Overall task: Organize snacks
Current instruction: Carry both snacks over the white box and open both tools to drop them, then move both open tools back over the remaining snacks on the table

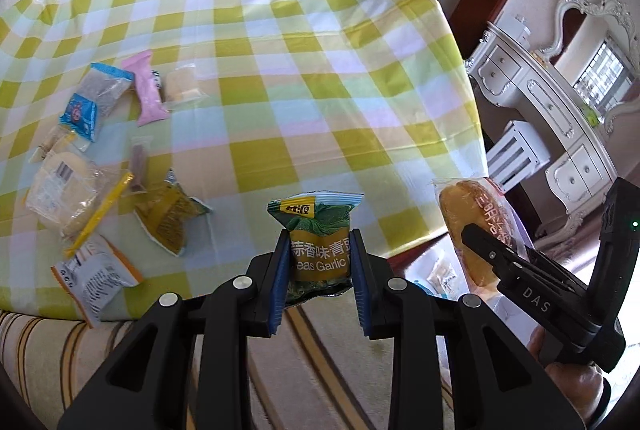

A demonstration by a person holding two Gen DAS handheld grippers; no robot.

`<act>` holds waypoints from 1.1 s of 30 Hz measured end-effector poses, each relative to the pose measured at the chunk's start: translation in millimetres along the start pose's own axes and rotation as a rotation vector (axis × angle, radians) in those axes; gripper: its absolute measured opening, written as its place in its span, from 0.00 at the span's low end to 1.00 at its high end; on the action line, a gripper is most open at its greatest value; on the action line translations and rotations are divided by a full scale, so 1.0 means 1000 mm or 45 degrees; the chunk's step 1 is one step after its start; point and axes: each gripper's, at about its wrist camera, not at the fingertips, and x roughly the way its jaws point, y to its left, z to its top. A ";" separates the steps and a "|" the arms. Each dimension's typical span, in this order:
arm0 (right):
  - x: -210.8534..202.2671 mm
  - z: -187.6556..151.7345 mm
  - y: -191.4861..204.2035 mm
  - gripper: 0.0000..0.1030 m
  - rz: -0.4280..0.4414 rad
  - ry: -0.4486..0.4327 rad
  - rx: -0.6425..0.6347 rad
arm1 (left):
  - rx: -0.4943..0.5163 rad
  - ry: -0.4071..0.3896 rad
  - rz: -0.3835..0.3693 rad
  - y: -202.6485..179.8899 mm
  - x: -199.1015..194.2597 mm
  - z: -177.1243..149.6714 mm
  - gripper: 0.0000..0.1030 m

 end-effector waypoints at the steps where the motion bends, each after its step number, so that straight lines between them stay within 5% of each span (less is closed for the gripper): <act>1: 0.000 -0.003 -0.007 0.47 -0.017 0.007 0.013 | 0.016 0.012 -0.025 -0.006 0.002 -0.001 0.27; 13: -0.002 -0.032 -0.072 0.52 -0.198 0.091 0.153 | 0.175 0.188 -0.319 -0.072 0.025 -0.024 0.33; 16: -0.006 -0.031 -0.082 0.76 -0.237 0.069 0.196 | 0.191 0.177 -0.318 -0.076 0.025 -0.026 0.60; 33: -0.007 -0.023 -0.056 0.76 -0.161 0.093 0.163 | 0.125 0.124 -0.256 -0.054 0.015 -0.022 0.60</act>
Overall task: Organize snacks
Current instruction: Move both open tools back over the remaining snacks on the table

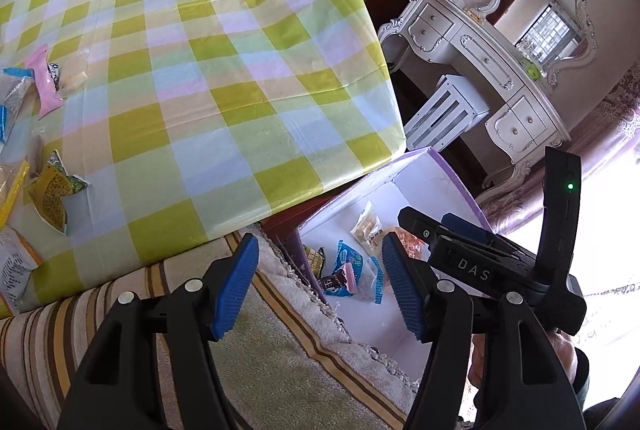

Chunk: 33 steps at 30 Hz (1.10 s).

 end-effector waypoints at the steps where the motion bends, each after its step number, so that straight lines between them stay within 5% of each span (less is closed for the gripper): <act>1: -0.001 0.000 0.005 0.76 0.009 0.002 -0.013 | -0.010 -0.008 0.013 0.004 -0.003 0.000 0.60; 12: -0.008 0.002 0.070 0.76 0.027 0.000 -0.266 | -0.270 -0.140 0.158 0.090 -0.057 -0.013 0.60; 19: -0.006 0.006 0.086 0.76 0.085 0.046 -0.251 | -0.564 -0.213 0.237 0.165 -0.097 -0.039 0.60; 33: 0.010 -0.002 0.180 0.76 0.172 0.095 -0.489 | -0.755 -0.143 0.278 0.215 -0.096 -0.049 0.60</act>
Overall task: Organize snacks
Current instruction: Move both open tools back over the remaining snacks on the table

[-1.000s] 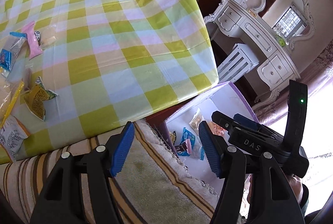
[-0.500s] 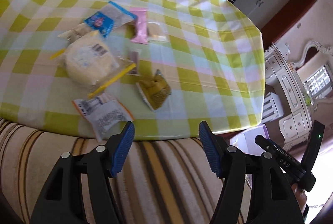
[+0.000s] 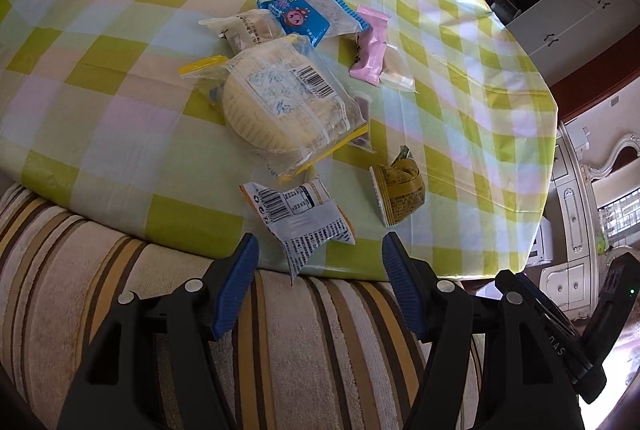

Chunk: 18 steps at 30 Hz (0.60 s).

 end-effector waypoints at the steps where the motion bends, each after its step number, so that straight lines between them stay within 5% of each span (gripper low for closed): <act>1: 0.002 0.002 0.006 0.76 0.006 0.003 -0.016 | -0.001 0.004 0.004 0.000 0.002 0.002 0.60; 7: 0.013 0.013 0.038 0.76 0.018 0.004 -0.127 | 0.019 0.049 0.023 -0.004 0.019 0.011 0.60; 13: 0.031 0.020 0.068 0.76 0.025 0.036 -0.245 | 0.151 0.062 0.145 -0.021 0.032 0.017 0.58; 18: 0.045 0.026 0.085 0.76 0.026 0.057 -0.294 | 0.207 0.052 0.172 -0.024 0.036 0.018 0.40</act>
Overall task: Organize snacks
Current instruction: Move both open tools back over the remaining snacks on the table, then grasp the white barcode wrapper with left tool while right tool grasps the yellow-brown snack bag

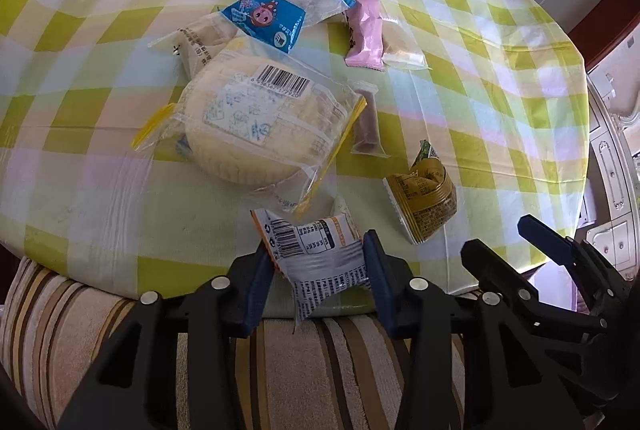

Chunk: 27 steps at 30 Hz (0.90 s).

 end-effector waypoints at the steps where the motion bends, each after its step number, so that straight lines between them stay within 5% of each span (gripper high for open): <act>1: 0.003 0.002 0.003 0.76 0.001 0.004 -0.005 | -0.008 -0.004 -0.007 0.001 0.000 0.000 0.39; 19: 0.032 0.023 0.035 0.76 0.009 0.006 -0.140 | -0.153 -0.166 -0.093 0.030 -0.032 -0.009 0.37; 20: 0.034 0.024 0.037 0.73 0.012 0.009 -0.148 | -0.152 -0.171 -0.093 0.030 -0.033 -0.009 0.37; 22: 0.039 0.025 0.039 0.52 0.021 0.033 -0.159 | -0.146 -0.178 -0.094 0.029 -0.034 -0.009 0.37; 27: 0.040 0.021 0.035 0.41 0.037 0.039 -0.135 | -0.123 -0.192 -0.087 0.025 -0.037 -0.010 0.36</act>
